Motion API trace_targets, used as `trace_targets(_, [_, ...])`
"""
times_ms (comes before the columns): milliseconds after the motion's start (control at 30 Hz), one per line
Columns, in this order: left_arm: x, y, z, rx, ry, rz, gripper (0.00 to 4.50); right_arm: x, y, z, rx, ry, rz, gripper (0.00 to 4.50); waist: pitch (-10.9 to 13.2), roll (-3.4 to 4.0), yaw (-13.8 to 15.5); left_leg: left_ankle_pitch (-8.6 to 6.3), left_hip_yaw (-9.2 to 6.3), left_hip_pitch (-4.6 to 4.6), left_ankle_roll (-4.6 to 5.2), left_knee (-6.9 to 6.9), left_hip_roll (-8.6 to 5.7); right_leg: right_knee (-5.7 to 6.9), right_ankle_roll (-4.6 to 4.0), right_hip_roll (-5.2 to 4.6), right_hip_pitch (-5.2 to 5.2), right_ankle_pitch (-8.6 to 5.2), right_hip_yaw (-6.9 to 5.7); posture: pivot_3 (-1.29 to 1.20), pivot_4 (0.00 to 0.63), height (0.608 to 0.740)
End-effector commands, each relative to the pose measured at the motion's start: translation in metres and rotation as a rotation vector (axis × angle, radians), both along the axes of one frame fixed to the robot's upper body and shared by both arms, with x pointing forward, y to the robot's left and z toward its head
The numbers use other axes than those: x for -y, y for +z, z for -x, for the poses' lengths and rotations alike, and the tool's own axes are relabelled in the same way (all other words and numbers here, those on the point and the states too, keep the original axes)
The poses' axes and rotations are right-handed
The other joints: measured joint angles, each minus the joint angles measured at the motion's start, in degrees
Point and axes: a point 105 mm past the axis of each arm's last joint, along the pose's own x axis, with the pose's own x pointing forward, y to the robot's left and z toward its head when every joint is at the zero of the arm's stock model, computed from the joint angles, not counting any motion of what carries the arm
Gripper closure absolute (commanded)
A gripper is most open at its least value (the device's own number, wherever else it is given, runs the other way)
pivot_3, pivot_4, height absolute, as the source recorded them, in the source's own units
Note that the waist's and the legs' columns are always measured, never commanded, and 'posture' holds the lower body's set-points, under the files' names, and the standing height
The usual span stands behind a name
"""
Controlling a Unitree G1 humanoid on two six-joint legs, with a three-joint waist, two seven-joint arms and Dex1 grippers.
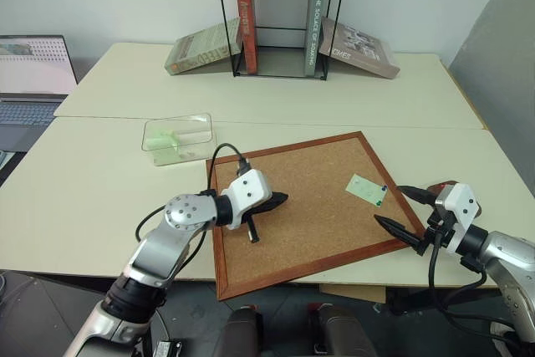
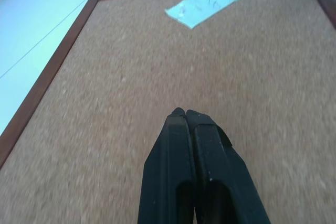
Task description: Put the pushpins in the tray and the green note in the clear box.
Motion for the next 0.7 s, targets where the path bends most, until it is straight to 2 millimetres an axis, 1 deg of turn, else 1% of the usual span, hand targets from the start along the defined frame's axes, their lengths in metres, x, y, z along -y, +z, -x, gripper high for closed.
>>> trace_targets(33, [0.012,-0.006,0.001,-0.041,-0.051,-0.004,4.47,-0.008,0.009,-0.005,0.047,0.009,-0.011,0.0,0.0,0.0,-0.05,0.0,-0.01,0.01,0.0,0.0,0.0,0.0,0.0,0.0,0.01,0.0,-0.01,0.0,0.15,0.74])
trace_targets(100, [0.014,-0.01,-0.002,-0.048,-0.05,-0.01,4.47,-0.01,0.009,-0.007,0.05,0.011,-0.015,0.0,0.0,0.0,-0.07,0.0,-0.01,0.02,0.0,-0.01,0.0,0.0,0.0,0.02,0.01,0.0,0.0,0.0,0.15,0.74])
trace_targets(200, [0.014,-0.022,-0.008,-0.062,-0.046,-0.049,4.47,-0.017,0.008,-0.012,0.053,0.015,-0.017,0.0,0.0,0.0,-0.03,0.0,-0.04,0.0,0.0,-0.01,0.0,0.01,0.0,0.03,0.0,0.0,-0.02,0.0,0.15,0.74])
trace_targets(300, [0.01,-0.032,-0.011,-0.065,-0.043,-0.085,4.47,-0.026,0.004,-0.021,0.04,0.012,-0.005,0.0,-0.01,-0.01,-0.06,0.0,-0.02,0.01,0.0,0.0,-0.01,0.02,0.02,0.03,0.0,0.01,0.0,0.0,0.15,0.74])
trace_targets(400, [0.009,-0.034,-0.012,-0.07,-0.042,-0.085,4.47,-0.034,0.0,-0.032,0.016,0.002,0.013,0.0,-0.02,0.01,-0.02,0.0,0.0,0.02,0.0,0.03,-0.02,0.02,0.03,0.02,0.02,0.02,0.02,0.0,0.15,0.74])
trace_targets(500, [0.008,-0.035,-0.012,-0.07,-0.041,-0.087,4.47,-0.037,-0.002,-0.045,-0.022,-0.017,0.028,0.0,-0.02,0.02,-0.03,0.0,0.0,0.03,0.01,0.05,-0.02,0.03,0.06,0.01,0.02,0.04,0.02,0.0,0.15,0.74])
trace_targets(633, [0.006,-0.037,-0.01,-0.079,-0.044,-0.096,4.47,-0.034,-0.008,-0.066,-0.061,-0.059,0.077,0.0,-0.02,0.02,-0.02,0.01,0.01,0.03,0.01,0.08,-0.02,0.04,0.07,0.0,0.02,0.05,0.02,0.0,0.15,0.74])
trace_targets(700, [0.006,-0.038,-0.008,-0.09,-0.051,-0.101,4.47,-0.035,-0.01,-0.072,-0.083,-0.064,0.088,0.0,-0.02,0.02,-0.03,0.0,0.0,0.02,0.01,0.07,-0.02,0.04,0.06,0.0,0.02,0.05,0.02,0.0,0.15,0.74])
